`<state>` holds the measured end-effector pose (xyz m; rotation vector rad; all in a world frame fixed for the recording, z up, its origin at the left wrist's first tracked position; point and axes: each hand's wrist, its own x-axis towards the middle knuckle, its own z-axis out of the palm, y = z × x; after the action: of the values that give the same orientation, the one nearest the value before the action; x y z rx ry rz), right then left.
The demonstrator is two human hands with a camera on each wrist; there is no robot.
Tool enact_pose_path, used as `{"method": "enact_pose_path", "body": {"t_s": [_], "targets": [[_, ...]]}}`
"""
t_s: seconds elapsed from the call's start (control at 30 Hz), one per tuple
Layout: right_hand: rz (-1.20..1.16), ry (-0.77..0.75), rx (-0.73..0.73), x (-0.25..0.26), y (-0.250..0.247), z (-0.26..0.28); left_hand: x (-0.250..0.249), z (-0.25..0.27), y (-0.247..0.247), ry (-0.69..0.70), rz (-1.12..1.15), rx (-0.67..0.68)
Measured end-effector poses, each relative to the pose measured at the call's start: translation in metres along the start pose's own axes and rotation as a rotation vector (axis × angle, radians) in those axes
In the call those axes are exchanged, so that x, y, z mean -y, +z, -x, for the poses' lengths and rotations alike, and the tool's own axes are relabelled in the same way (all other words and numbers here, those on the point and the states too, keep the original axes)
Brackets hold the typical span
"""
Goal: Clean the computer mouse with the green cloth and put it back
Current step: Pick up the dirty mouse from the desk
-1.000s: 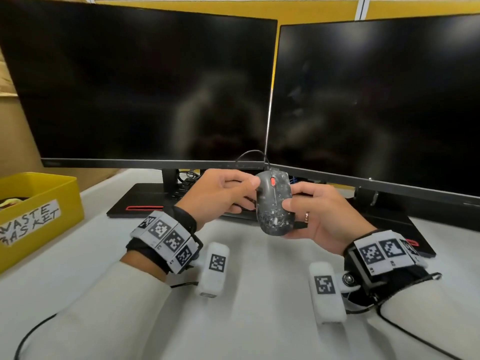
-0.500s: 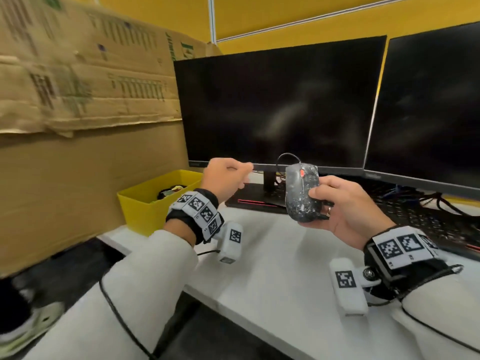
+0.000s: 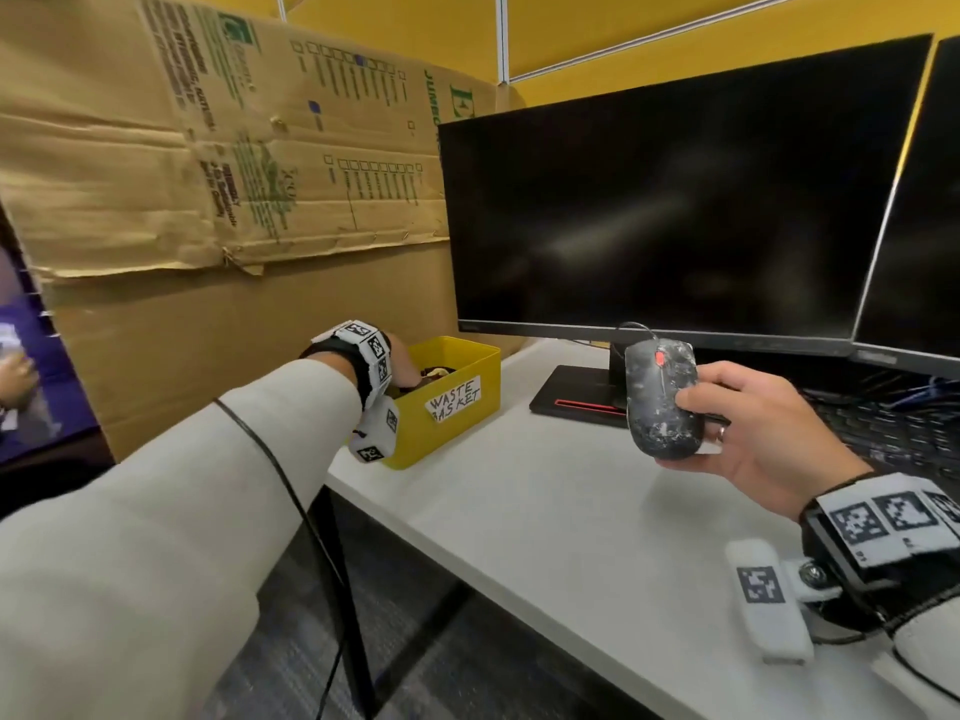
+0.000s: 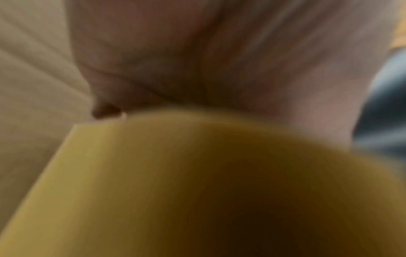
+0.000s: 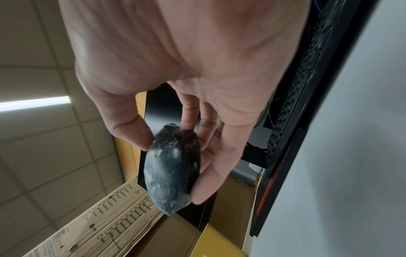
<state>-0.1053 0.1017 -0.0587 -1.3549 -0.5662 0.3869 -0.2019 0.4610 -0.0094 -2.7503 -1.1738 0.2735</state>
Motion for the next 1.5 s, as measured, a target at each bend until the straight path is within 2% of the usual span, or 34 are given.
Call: {"method": "enact_pose_path", "body": {"t_s": [0.1, 0.2, 0.4, 0.53, 0.7, 0.8, 0.97, 1.1, 1.2, 1.3, 1.5], "targets": [[0.015, 0.007, 0.01, -0.002, 0.001, 0.001, 0.007, -0.006, 0.008, -0.035, -0.021, -0.082], [0.028, 0.009, 0.015, -0.004, 0.0, 0.002, 0.017, -0.006, 0.011, 0.024, 0.008, -0.115], [0.031, 0.0, 0.03, -0.004, -0.001, 0.002, 0.008, -0.007, -0.01, 0.007, -0.06, -0.047], [0.034, -0.003, 0.023, -0.004, -0.003, 0.003, 0.011, 0.002, -0.026, 0.015, 0.063, -0.143], [0.026, -0.02, 0.006, -0.003, -0.006, 0.004, 0.017, 0.003, -0.026, -0.119, 0.338, -0.339], [0.027, -0.022, 0.005, -0.002, -0.006, 0.004, 0.024, 0.002, -0.025, -0.132, 0.44, -0.4], [0.002, -0.033, -0.031, 0.001, -0.011, 0.003, 0.032, -0.001, -0.027, -0.012, 0.629, -0.499], [-0.037, -0.049, -0.068, 0.007, -0.02, 0.005, 0.023, 0.015, -0.034, 0.07, 0.818, -0.631], [-0.081, -0.07, -0.093, 0.013, -0.028, 0.005, 0.007, 0.032, -0.043, 0.153, 0.951, -0.676], [-0.163, -0.093, -0.118, 0.021, -0.04, 0.005, -0.018, 0.049, -0.054, 0.257, 1.089, -0.66], [-0.234, -0.17, -0.146, 0.05, -0.063, 0.019, -0.106, 0.085, -0.048, 0.613, 1.196, -0.544]]}}
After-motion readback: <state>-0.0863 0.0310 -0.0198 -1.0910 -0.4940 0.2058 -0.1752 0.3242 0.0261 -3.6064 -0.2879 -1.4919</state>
